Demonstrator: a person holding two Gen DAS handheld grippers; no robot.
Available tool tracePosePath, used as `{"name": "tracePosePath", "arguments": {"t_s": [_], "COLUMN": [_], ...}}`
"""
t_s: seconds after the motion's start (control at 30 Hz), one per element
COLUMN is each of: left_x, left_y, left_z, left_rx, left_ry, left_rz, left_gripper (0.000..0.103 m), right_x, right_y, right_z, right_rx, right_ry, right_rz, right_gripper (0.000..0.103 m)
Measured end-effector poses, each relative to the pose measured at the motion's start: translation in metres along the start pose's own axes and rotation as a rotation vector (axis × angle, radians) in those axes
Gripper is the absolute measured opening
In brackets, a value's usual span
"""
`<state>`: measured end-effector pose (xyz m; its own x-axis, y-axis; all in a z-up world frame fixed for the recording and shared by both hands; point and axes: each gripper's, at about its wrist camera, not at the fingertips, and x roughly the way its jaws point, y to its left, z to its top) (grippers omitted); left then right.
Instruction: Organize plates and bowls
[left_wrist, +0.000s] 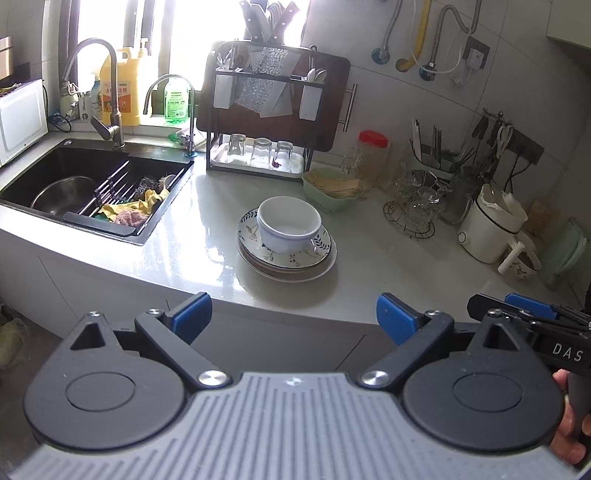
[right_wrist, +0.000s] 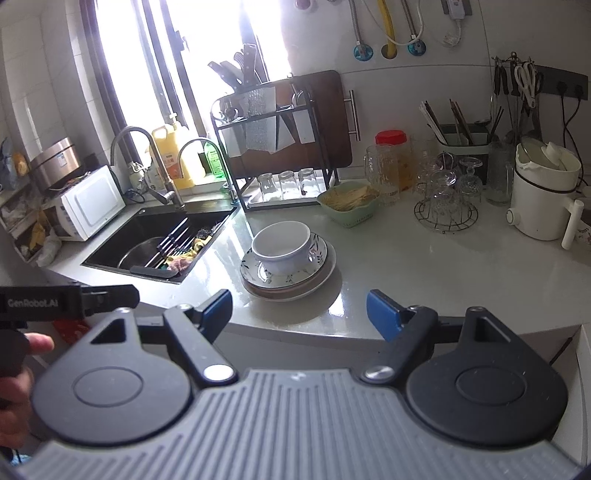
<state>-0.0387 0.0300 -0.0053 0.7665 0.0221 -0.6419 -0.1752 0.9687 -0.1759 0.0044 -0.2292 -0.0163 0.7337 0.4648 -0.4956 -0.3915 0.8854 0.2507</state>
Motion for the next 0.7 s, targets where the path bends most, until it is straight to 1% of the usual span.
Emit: {"name": "tracePosePath", "arguments": {"t_s": [0.13, 0.3, 0.53, 0.7], "left_x": [-0.002, -0.004, -0.013, -0.019], "left_y": [-0.001, -0.001, 0.000, -0.005], "left_z": [0.000, -0.005, -0.013, -0.014], "left_rx": [0.015, 0.007, 0.010, 0.023], "left_ry": [-0.002, -0.001, -0.003, -0.025], "left_rz": [-0.003, 0.002, 0.016, 0.015], "left_gripper": [0.098, 0.098, 0.098, 0.098], "right_x": [-0.003, -0.006, -0.011, -0.011], "right_y": [0.002, 0.004, 0.004, 0.002], "right_z": [-0.002, -0.006, -0.013, -0.013], "right_rx": [0.003, 0.004, 0.013, 0.017], "right_ry": [-0.013, -0.023, -0.014, -0.017], "right_rz": [-0.010, -0.005, -0.008, -0.008], "right_gripper": [0.081, 0.081, 0.081, 0.081]}}
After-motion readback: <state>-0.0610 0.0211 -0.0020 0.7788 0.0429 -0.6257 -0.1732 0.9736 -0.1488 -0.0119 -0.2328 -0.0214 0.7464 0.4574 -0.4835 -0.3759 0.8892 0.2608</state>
